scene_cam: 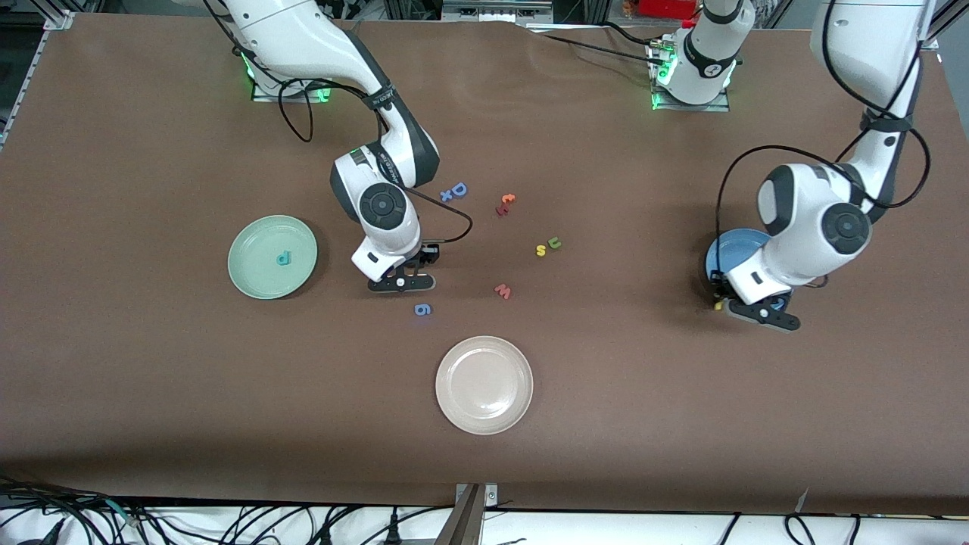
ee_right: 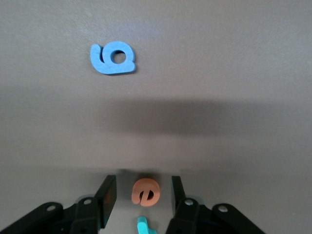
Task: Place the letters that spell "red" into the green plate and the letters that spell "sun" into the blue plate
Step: 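Release the u on the blue plate while the right gripper grasps the e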
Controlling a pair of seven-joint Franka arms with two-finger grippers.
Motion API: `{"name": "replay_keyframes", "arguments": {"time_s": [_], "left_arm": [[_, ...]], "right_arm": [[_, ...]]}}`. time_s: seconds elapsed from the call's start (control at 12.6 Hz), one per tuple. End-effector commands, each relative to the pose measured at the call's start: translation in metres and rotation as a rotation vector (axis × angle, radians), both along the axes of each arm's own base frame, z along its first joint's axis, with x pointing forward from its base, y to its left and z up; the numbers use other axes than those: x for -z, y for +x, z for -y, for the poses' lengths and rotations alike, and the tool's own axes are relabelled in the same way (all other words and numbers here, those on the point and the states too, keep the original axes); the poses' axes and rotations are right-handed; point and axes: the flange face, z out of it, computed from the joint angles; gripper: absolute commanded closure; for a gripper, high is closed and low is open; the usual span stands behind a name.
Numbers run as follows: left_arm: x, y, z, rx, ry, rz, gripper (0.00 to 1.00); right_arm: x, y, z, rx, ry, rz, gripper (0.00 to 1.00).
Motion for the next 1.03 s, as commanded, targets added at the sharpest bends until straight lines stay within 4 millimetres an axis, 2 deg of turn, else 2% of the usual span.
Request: {"name": "replay_keyframes", "arguments": {"time_s": [0.0,0.16,0.47,0.55,0.63,0.71,0.95], "left_arm": [[0.009,-0.015,-0.04,0.106,0.009,-0.031,0.81],[0.024,-0.029,-0.059,0.153,0.001,-0.066,0.81],[0.053,-0.04,-0.06,0.144,-0.007,-0.12,0.8],[0.055,-0.04,-0.06,0.143,-0.007,-0.124,0.74],[0.056,-0.04,-0.06,0.143,-0.007,-0.125,0.55],[0.055,-0.039,-0.06,0.146,-0.006,-0.122,0.01],[0.031,-0.03,-0.049,0.165,-0.003,-0.078,0.0]], "right_arm": [[0.012,-0.006,0.002,0.028,-0.003,-0.01,0.51],[0.019,-0.011,0.006,0.03,-0.013,-0.024,0.5],[0.022,-0.014,0.007,0.029,-0.017,-0.031,0.51],[0.023,-0.014,0.008,0.029,-0.018,-0.032,0.51],[0.024,-0.016,0.009,0.032,-0.02,-0.037,0.54],[0.025,-0.019,0.004,0.025,-0.016,-0.04,0.57],[0.025,-0.021,0.002,0.021,-0.017,-0.047,0.58]]}}
